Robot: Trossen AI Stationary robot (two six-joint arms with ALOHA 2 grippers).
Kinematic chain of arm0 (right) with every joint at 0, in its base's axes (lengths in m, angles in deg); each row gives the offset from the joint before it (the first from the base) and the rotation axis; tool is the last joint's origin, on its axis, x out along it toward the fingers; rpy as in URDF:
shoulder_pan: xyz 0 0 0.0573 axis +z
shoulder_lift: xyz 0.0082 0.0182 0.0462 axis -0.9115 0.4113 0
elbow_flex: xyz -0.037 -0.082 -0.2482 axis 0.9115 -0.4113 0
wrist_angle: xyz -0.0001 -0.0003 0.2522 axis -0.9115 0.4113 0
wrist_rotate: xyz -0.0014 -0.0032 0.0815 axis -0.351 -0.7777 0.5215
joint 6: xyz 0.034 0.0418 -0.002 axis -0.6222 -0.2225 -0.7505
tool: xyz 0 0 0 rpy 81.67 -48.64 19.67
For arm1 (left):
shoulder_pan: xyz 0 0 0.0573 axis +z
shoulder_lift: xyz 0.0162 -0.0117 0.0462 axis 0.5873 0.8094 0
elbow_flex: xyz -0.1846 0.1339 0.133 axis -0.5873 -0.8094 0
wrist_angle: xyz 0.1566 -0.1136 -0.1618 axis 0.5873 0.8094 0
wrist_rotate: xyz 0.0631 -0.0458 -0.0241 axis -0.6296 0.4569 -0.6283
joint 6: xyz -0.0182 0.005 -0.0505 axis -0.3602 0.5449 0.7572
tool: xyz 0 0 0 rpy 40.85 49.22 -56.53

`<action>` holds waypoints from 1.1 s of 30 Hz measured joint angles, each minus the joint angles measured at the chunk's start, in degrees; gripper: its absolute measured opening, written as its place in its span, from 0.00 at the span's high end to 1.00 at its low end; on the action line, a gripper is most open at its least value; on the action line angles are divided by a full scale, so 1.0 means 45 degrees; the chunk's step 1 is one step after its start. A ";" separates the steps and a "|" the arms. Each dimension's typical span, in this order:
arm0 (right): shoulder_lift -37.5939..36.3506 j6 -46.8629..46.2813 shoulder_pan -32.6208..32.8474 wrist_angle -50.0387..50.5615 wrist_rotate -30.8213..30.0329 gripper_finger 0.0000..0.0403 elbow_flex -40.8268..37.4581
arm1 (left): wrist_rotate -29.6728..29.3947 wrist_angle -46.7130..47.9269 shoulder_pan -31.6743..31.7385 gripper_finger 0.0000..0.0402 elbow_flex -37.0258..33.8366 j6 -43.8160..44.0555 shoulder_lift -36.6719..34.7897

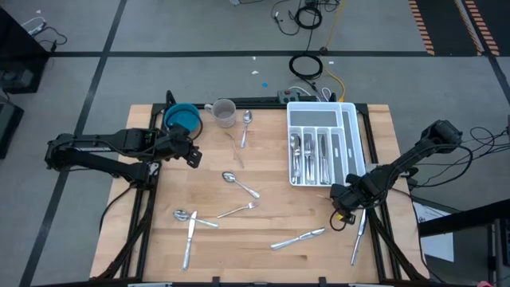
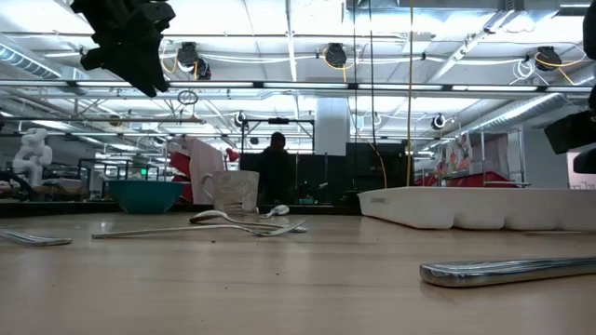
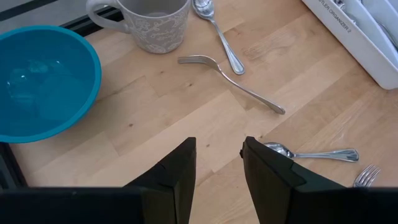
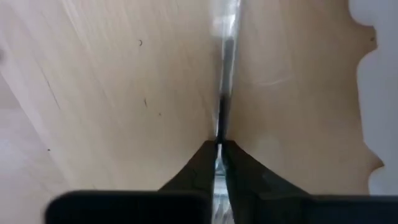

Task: Sort silverware
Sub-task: Put the fork in the silverware tray

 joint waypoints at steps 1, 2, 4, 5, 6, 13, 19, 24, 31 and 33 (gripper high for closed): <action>0.0000 -0.0124 0.0000 -0.0018 0.0018 0.98 0.0000 | 0.0000 0.0001 0.0001 0.66 0.0000 0.0000 0.0000; 0.0000 -0.0251 0.0000 -0.0045 0.0027 0.98 0.0000 | 0.0000 0.0003 0.0003 0.66 0.0000 0.0000 0.0000; 0.0000 -0.0499 0.0003 -0.0107 0.0044 0.98 -0.0005 | 0.0000 0.0003 -0.0002 0.66 -0.0005 -0.0005 0.0000; 0.0001 -0.0564 0.0005 -0.0118 0.0053 0.99 0.0013 | -0.0005 0.0003 0.0003 0.66 -0.0005 -0.0012 0.0000; 0.0011 -0.0599 0.0005 -0.0109 0.0066 0.99 0.0060 | -0.0010 0.0003 -0.0001 0.66 -0.0005 -0.0048 0.0000; 0.0034 0.0009 0.0015 -0.0178 0.0129 1.00 0.1127 | -0.0094 0.0012 0.0003 0.66 -0.0005 -0.0109 0.0000; 0.0034 0.1192 -0.0005 -0.0190 0.0001 1.00 0.3059 | -0.0276 0.0012 -0.0001 0.66 -0.0005 -0.0125 0.0000; 0.0177 0.4692 -0.0246 0.1803 -0.1150 1.00 0.5491 | -0.0374 0.0012 0.0002 0.66 -0.0005 -0.0438 0.0000; 0.1664 1.1296 -0.2327 0.7575 -0.2234 1.00 0.8812 | -0.0379 0.0008 -0.0002 0.66 -0.0005 -0.0369 0.0000; 0.2319 1.4037 -0.2863 0.8830 -0.2947 1.00 0.9362 | -0.0379 0.0005 -0.0002 0.66 -0.0005 -0.0369 0.0000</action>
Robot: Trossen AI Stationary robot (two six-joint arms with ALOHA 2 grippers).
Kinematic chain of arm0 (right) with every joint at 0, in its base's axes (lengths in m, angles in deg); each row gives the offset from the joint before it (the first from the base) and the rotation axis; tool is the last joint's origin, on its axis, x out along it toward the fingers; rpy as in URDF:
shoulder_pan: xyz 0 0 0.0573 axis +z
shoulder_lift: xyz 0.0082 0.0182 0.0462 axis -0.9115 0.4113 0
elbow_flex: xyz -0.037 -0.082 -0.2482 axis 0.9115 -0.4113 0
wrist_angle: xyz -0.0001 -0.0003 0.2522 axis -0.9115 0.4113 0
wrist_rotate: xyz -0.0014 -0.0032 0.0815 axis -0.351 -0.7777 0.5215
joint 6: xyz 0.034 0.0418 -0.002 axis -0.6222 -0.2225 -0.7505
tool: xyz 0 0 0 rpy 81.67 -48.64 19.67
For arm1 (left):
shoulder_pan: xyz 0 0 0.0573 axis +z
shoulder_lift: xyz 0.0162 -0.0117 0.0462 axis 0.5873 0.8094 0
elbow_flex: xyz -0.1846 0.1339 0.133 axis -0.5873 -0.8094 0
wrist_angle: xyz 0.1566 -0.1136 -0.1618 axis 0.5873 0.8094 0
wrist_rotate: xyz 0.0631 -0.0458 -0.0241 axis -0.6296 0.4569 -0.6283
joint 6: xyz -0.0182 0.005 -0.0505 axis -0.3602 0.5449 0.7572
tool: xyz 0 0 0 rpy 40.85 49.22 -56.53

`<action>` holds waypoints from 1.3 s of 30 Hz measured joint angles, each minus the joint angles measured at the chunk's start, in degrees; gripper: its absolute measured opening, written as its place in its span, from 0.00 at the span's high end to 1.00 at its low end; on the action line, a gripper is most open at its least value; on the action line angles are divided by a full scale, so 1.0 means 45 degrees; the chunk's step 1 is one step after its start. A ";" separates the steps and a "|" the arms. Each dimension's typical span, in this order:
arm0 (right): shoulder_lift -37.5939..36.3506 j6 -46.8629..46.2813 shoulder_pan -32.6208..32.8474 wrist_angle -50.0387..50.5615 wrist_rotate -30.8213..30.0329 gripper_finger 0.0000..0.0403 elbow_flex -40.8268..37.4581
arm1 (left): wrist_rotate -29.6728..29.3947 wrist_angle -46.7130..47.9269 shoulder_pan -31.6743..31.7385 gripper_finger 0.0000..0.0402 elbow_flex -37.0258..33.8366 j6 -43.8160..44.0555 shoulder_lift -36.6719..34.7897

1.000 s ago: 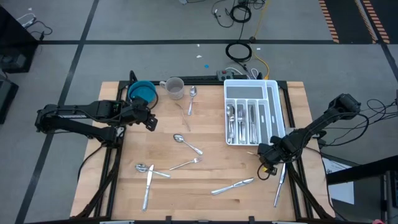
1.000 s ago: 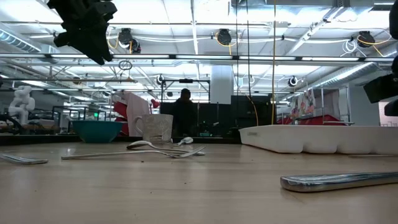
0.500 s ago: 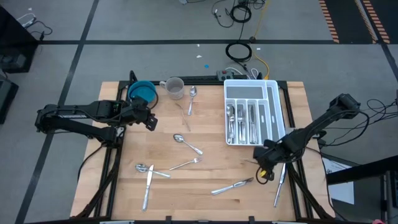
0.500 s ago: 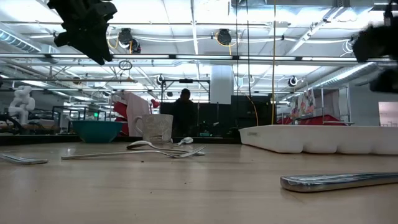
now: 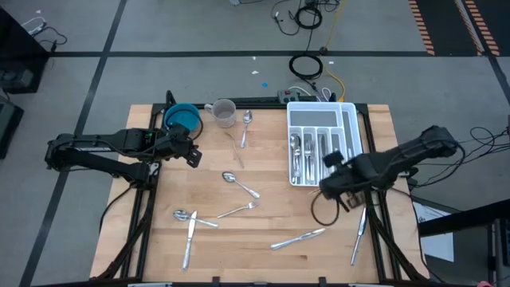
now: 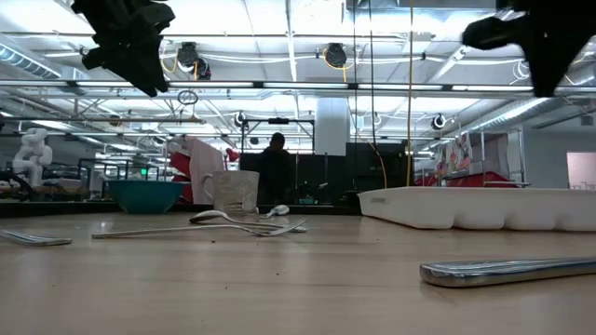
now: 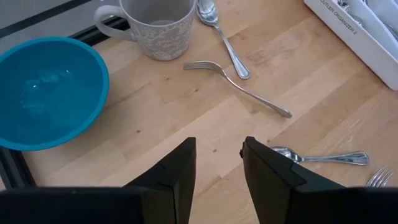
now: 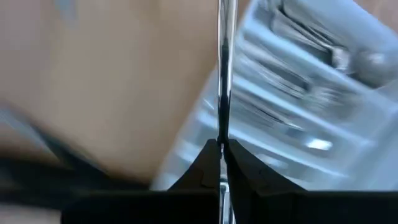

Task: Sort silverware
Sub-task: Put the fork in the silverware tray

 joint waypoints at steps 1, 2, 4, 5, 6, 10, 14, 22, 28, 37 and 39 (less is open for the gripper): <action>0.0297 0.1391 -0.0244 0.0424 -0.0460 1.00 0.0174 | 0.0000 0.0003 0.0003 0.66 0.0000 0.0000 0.0000; 0.0566 0.2811 -0.0520 0.0664 -0.0876 1.00 0.0287 | 0.0000 0.0002 0.0001 0.66 0.0000 0.0001 0.0000; 0.1022 0.5129 -0.1141 0.0916 -0.1656 1.00 0.0321 | 0.0000 -0.0001 0.0002 0.66 0.0000 0.0008 0.0000; 0.1198 0.6077 -0.1454 0.0879 -0.2004 1.00 0.0298 | 0.0000 -0.0002 0.0000 0.66 0.0000 0.0024 0.0000; 0.1376 0.7023 -0.1783 0.0770 -0.2351 1.00 0.0260 | 0.0000 0.0003 0.0005 0.66 0.0000 0.0039 0.0000; 0.1765 1.0777 -0.2931 0.0307 -0.4159 1.00 -0.0069 | 0.0000 -0.0003 0.0004 0.66 0.0000 0.0043 0.0000; 0.1800 1.3235 -0.4345 -0.0893 -0.5060 1.00 -0.0162 | 0.0000 -0.0002 0.0002 0.66 0.0000 0.0049 0.0000; 0.1843 1.8090 -0.6059 -0.3730 -0.4112 1.00 -0.0162 | 0.0000 0.0003 0.0004 0.66 -0.0004 0.0050 0.0000; 0.2604 1.9917 -0.7106 -0.4116 -0.3103 1.00 -0.0172 | 0.0000 0.0004 0.0004 0.66 -0.0001 0.0039 0.0000; 0.3650 2.0864 -0.7866 -0.5725 -0.2198 1.00 -0.0172 | -0.0237 0.0013 0.0005 0.66 -0.0005 0.0023 0.0000; 0.3840 2.0859 -0.7904 -0.5729 -0.2025 1.00 -0.0172 | -0.0379 0.0013 0.0005 0.66 -0.0005 0.0019 0.0000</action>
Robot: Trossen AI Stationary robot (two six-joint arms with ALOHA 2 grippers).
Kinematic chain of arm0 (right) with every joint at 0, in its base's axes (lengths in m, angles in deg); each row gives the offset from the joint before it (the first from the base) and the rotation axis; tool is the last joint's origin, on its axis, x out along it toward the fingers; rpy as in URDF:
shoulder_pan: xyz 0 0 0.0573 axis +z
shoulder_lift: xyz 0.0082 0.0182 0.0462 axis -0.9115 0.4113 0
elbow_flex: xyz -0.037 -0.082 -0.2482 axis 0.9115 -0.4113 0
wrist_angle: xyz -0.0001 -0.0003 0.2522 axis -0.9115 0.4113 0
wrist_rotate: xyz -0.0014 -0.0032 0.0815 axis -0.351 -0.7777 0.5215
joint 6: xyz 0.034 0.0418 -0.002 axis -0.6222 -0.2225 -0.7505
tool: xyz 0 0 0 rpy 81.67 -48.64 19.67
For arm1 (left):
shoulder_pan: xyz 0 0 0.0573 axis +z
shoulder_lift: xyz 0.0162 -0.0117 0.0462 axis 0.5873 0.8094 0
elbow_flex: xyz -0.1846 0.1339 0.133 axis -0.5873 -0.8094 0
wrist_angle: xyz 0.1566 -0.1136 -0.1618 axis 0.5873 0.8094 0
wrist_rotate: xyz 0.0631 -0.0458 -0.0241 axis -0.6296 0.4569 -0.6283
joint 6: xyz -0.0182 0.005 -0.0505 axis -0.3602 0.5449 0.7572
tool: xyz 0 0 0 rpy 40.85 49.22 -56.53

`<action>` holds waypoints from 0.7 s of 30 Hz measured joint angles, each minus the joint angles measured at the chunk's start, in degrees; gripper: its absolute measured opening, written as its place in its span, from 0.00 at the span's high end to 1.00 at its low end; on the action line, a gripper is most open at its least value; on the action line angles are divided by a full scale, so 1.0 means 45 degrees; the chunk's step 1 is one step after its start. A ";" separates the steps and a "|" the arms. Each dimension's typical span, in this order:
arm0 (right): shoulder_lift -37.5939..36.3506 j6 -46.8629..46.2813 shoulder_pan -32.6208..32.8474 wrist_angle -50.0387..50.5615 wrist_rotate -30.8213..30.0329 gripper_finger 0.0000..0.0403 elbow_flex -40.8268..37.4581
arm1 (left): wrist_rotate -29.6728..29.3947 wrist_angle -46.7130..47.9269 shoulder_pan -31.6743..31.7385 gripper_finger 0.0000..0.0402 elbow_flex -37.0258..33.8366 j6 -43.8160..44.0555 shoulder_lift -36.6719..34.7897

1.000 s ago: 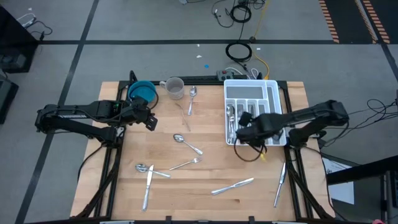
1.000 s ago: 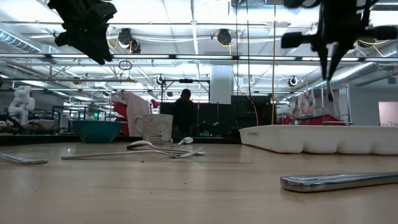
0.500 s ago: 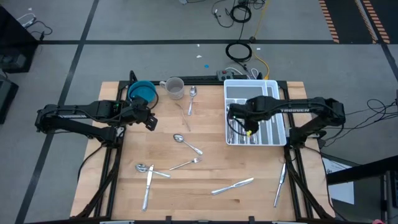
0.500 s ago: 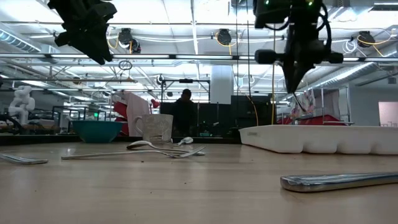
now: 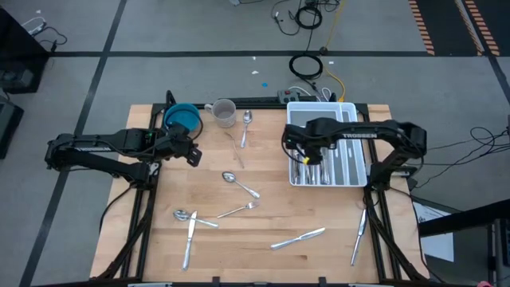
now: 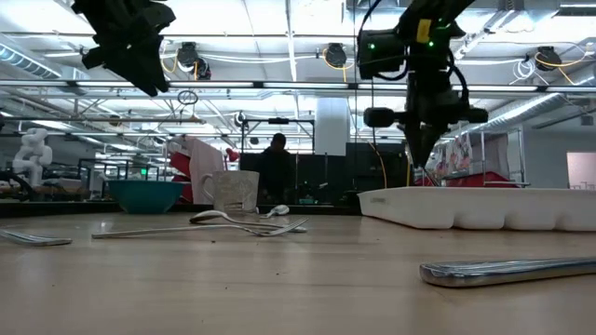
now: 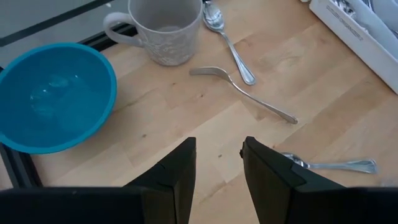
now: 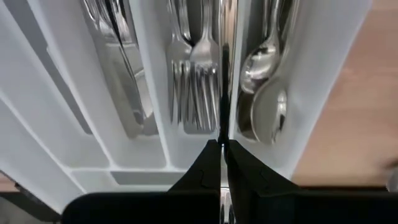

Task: Sort silverware
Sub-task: Put the fork in the silverware tray

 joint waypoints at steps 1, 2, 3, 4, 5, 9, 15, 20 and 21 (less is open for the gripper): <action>0.0074 -0.0010 -0.0001 -0.0024 0.0096 1.00 0.0000 | -0.0070 0.0004 0.0000 0.66 0.0000 -0.0008 -0.0004; 0.0142 -0.0074 0.0002 -0.0043 0.0147 1.00 0.0000 | -0.0149 0.0001 -0.0001 0.66 0.0000 -0.0009 -0.0004; 0.0219 -0.0217 0.0004 -0.0041 0.0247 1.00 0.0000 | -0.0223 0.0005 -0.0005 0.66 0.0000 -0.0013 -0.0003; 0.0286 -0.0413 0.0004 -0.0020 0.0435 1.00 -0.0002 | -0.0250 0.0005 -0.0001 0.66 0.0000 -0.0020 -0.0001; 0.0359 -0.0594 0.0004 0.0006 0.0592 1.00 -0.0005 | -0.0266 0.0005 -0.0002 0.66 0.0000 -0.0060 -0.0003; 0.0369 -0.0711 0.0009 -0.0320 0.0756 1.00 -0.0472 | -0.0276 0.0000 0.0000 0.66 0.0000 -0.0349 -0.0005; -0.0245 -0.1090 0.0126 -0.0403 0.0858 1.00 -0.1865 | -0.0281 0.0000 -0.0002 0.66 0.0000 -0.0376 -0.0005; -0.0737 -0.0830 0.0203 -0.1859 0.1140 1.00 -0.2950 | -0.0634 -0.0001 0.0000 0.66 0.0000 -0.0365 -0.0005; -0.0738 -0.0771 0.0200 -0.2078 0.1142 1.00 -0.3104 | -0.0720 -0.0005 0.0000 0.66 0.0000 -0.0364 -0.0005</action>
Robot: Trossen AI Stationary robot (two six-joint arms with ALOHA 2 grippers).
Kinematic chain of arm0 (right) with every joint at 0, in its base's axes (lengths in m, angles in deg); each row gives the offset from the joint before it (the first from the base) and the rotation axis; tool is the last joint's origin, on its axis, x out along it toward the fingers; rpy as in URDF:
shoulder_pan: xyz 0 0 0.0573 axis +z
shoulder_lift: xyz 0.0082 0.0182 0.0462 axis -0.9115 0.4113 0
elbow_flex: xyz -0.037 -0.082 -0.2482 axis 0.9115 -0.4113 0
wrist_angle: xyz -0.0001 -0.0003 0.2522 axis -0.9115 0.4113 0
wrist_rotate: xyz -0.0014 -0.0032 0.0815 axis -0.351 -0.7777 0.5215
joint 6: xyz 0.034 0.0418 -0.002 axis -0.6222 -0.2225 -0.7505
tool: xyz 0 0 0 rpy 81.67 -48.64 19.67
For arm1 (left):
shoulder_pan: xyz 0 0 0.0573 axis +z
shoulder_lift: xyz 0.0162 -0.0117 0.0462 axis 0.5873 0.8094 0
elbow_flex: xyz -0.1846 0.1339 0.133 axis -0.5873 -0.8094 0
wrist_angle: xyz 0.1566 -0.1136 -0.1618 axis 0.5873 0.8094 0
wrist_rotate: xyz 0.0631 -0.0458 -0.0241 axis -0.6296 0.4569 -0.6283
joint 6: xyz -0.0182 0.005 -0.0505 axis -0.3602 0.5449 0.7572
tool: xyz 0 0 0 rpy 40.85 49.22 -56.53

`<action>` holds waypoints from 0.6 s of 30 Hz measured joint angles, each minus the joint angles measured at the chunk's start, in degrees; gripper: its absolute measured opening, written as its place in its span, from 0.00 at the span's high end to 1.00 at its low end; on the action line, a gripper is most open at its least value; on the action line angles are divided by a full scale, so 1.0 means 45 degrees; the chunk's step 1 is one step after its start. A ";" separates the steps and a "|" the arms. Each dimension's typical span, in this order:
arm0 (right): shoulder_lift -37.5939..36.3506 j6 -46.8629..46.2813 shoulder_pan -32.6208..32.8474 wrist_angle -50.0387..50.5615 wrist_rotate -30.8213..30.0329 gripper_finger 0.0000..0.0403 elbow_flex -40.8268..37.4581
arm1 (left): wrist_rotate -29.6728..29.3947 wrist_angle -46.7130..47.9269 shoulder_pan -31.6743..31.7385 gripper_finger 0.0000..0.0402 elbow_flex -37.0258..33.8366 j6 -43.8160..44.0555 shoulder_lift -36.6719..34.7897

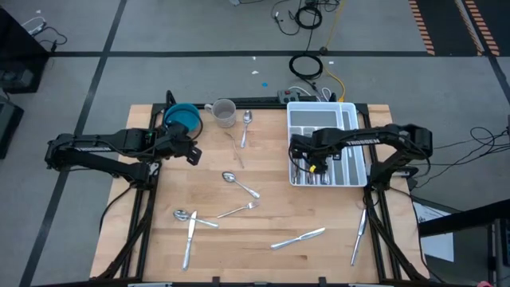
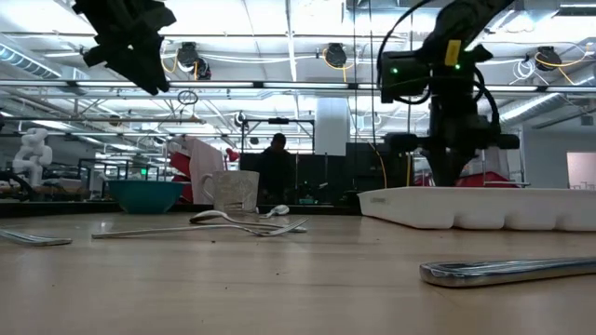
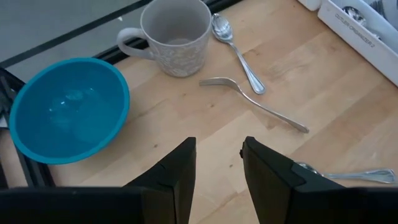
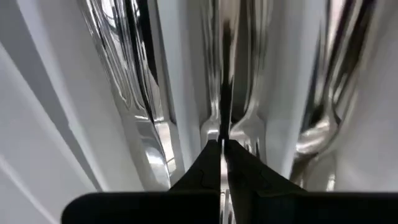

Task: Sort silverware
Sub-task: Put the fork in the silverware tray

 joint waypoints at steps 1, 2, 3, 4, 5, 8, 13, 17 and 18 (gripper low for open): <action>0.0000 0.0080 -0.0002 -0.0220 0.0017 1.00 -0.0167 | -0.0066 0.0000 0.0000 0.66 0.0000 0.0001 0.0000; 0.0000 0.0185 -0.0002 -0.0479 0.0029 1.00 -0.0342 | -0.0139 0.0002 -0.0002 0.66 0.0000 0.0003 0.0000; 0.0000 0.0317 -0.0002 -0.0758 0.0074 1.00 -0.0502 | -0.0168 0.0000 0.0000 0.66 0.0000 0.0005 0.0000; 0.0000 0.0446 -0.0002 -0.1041 0.0112 1.00 -0.0655 | -0.0174 0.0000 0.0000 0.66 0.0000 0.0005 0.0000; 0.0000 0.0541 -0.0002 -0.1213 0.0120 1.00 -0.0755 | -0.0176 0.0000 -0.0002 0.66 0.0000 0.0005 0.0005; 0.0000 0.0597 -0.0002 -0.1677 0.0169 1.00 -0.0875 | -0.0178 0.0000 -0.0002 0.66 0.0000 0.0012 0.0002; 0.0000 0.0625 -0.0006 -0.2022 0.0225 1.00 -0.0879 | -0.0178 0.0000 0.0000 0.66 0.0000 0.0019 0.0005; 0.0000 -0.0138 -0.0073 -0.2013 0.0442 1.00 -0.0879 | -0.0178 -0.0005 -0.0003 0.66 0.0000 0.0024 0.0005; 0.0000 -0.0622 -0.0126 -0.2026 0.0707 1.00 -0.0879 | -0.0180 -0.0004 -0.0002 0.66 0.0000 0.0025 0.0005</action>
